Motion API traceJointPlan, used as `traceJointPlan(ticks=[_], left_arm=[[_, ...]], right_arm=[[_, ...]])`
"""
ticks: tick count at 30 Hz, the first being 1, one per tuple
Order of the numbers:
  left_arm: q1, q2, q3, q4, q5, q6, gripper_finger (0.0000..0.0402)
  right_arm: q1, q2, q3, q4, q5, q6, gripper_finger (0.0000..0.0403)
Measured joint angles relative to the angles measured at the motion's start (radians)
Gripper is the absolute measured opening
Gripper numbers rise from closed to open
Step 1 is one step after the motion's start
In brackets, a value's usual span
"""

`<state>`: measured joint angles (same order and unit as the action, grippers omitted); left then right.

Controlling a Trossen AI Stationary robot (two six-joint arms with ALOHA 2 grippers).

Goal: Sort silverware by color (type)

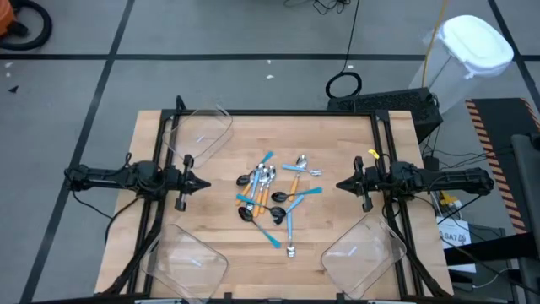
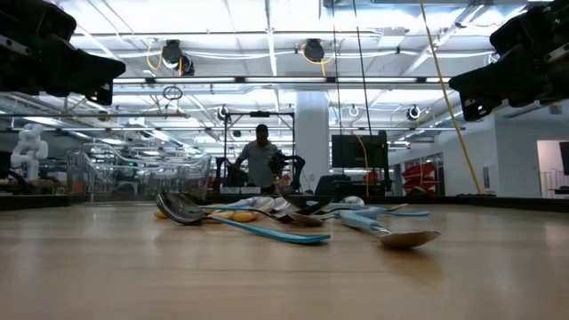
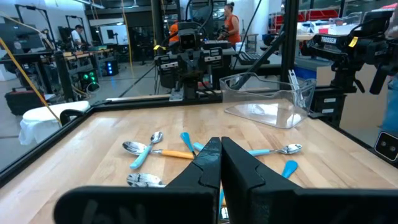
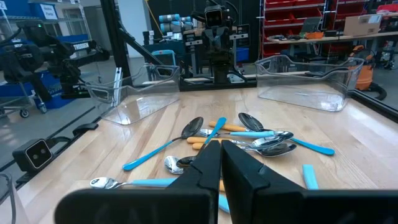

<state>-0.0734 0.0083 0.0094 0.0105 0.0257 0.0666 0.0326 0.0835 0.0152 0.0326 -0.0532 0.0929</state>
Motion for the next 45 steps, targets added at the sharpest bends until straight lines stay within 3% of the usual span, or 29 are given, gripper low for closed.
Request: traceJointPlan(ticks=[5, 11, 28, 41, 45], left_arm=[[0.000, 0.000, 0.000, 0.000, 0.000, 0.000, 0.0008], [0.000, 0.000, 0.000, 0.000, 0.000, 0.000, 0.0008], [0.000, 0.000, 0.000, 0.000, 0.000, 0.000, 0.0008], [0.000, 0.000, 0.000, 0.000, 0.000, 0.000, 0.0008], [0.000, 0.000, 0.000, 0.000, 0.000, 0.000, 0.0008]], right_arm=[[0.000, 0.000, 0.000, 0.000, 0.000, -0.007, 0.0011], [0.000, 0.000, 0.000, 0.000, 0.001, -0.135, 0.0011], [0.000, 0.000, 0.000, 0.008, 0.000, -0.130, 0.0011], [0.000, 0.000, 0.000, 0.118, 0.000, -0.051, 0.0011], [0.000, 0.001, 0.000, 0.066, 0.005, -0.092, 0.0011]])
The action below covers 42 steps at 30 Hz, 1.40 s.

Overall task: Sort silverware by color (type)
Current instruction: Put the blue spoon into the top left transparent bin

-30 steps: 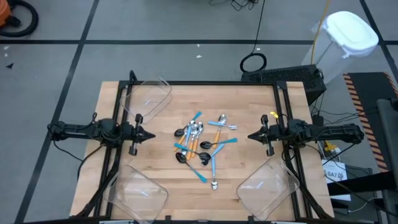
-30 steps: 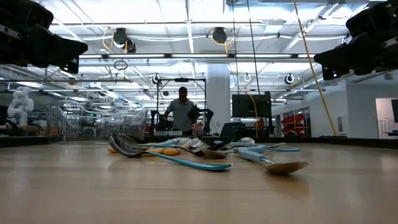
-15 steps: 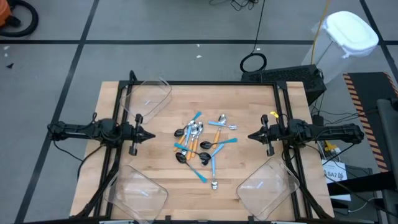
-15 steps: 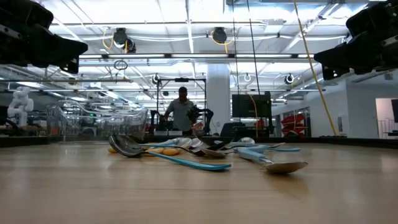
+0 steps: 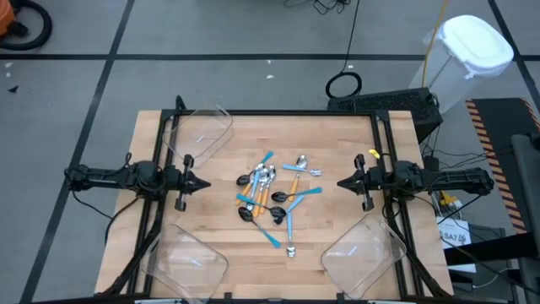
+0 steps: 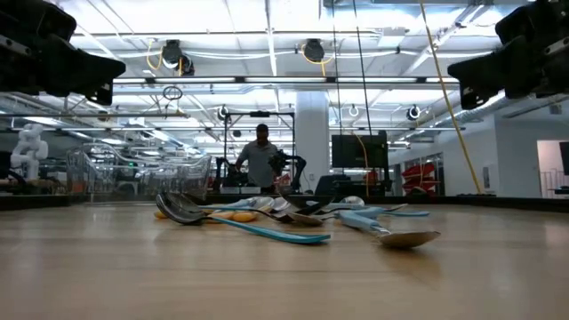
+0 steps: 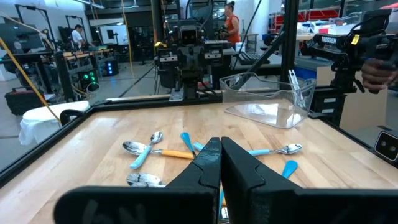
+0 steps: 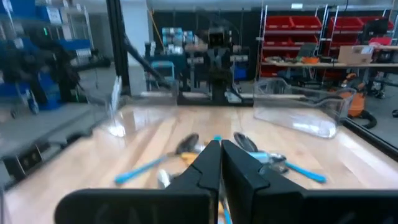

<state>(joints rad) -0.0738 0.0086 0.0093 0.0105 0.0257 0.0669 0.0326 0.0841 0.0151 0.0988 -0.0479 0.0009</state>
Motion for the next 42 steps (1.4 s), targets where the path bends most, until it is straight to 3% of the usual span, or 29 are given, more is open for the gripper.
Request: traceJointPlan(ticks=[3, 7, 14, 26, 36, 42], left_arm=[[0.000, 0.000, 0.000, 0.000, 0.000, 0.000, 0.0008], [0.000, 0.000, 0.000, 0.000, 0.000, 0.000, 0.0008], [0.000, 0.000, 0.000, 0.000, 0.000, 0.000, 0.0008], [0.000, 0.000, 0.000, 0.000, 0.000, 0.000, 0.0008], [0.000, 0.000, 0.000, 0.000, 0.000, 0.000, 0.0008], [0.000, 0.000, 0.000, 0.000, 0.000, 0.000, 0.0008]], right_arm=[[0.000, 0.004, 0.000, -0.010, 0.043, -0.026, 0.0011], [0.000, 0.021, 0.000, 0.039, 0.157, 0.095, 0.0011], [0.009, 0.116, 0.088, -0.006, 0.152, 0.194, 0.0006], [0.064, 0.414, 0.355, -0.111, 0.148, 0.136, 0.0002], [0.112, 0.630, 0.449, -0.131, 0.155, 0.150, 0.0003], [0.120, 0.742, 0.578, -0.223, 0.156, 0.139, 0.0004]])
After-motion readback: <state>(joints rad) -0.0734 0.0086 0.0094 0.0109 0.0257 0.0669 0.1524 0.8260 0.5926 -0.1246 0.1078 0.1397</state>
